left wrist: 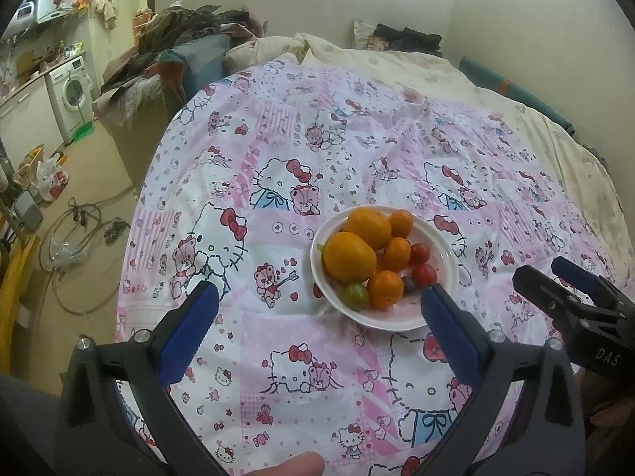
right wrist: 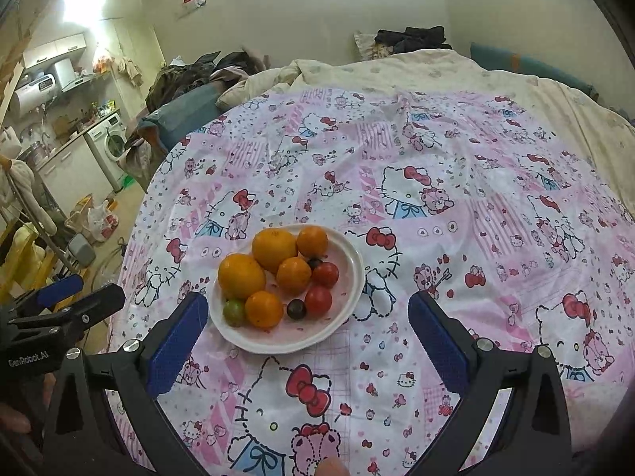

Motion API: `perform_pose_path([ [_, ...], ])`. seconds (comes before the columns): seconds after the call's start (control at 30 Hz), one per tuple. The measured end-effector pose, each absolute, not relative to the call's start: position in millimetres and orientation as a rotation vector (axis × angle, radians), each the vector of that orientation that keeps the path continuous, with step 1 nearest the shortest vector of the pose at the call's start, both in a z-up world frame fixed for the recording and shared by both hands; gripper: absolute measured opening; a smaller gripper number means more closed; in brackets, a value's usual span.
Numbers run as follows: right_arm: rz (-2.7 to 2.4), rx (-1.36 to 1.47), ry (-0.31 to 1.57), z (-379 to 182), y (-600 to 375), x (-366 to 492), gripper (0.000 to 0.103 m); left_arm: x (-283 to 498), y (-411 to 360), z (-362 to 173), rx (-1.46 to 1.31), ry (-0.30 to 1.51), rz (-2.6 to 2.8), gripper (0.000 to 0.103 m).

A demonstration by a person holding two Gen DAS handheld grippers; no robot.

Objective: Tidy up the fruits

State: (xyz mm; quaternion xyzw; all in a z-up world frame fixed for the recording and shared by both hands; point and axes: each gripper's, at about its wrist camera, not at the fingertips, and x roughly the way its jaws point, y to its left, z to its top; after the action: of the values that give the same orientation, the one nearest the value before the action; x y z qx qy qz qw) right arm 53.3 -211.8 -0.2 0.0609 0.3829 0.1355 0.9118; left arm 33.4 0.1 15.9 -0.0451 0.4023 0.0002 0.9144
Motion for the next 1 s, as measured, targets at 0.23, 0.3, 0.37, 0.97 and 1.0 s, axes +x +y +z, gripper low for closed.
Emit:
perform_pose_path([
  [0.23, 0.279, 0.122, 0.788, -0.1, -211.7, 53.4, 0.103, 33.5, 0.1, 15.7, -0.097, 0.830, 0.000, 0.101],
  [0.3, 0.279, 0.124, 0.789, -0.1, -211.7, 53.3, 0.103, 32.8, 0.0, 16.0, -0.095, 0.829, 0.001, 0.101],
  [0.37, 0.278, 0.124, 0.789, -0.6, -211.6, 53.4, 0.103, 32.6, -0.5, 15.9, -0.095, 0.828, 0.001, 0.101],
  [0.97, 0.273, 0.122, 0.797, -3.7, -215.9, 55.0, 0.103, 32.6, -0.7, 15.4, -0.097, 0.830, 0.002, 0.101],
  [1.0, 0.273, 0.122, 0.796, -3.6, -216.4, 54.8, 0.103, 32.6, -0.7, 15.4, -0.098, 0.831, 0.002, 0.101],
])
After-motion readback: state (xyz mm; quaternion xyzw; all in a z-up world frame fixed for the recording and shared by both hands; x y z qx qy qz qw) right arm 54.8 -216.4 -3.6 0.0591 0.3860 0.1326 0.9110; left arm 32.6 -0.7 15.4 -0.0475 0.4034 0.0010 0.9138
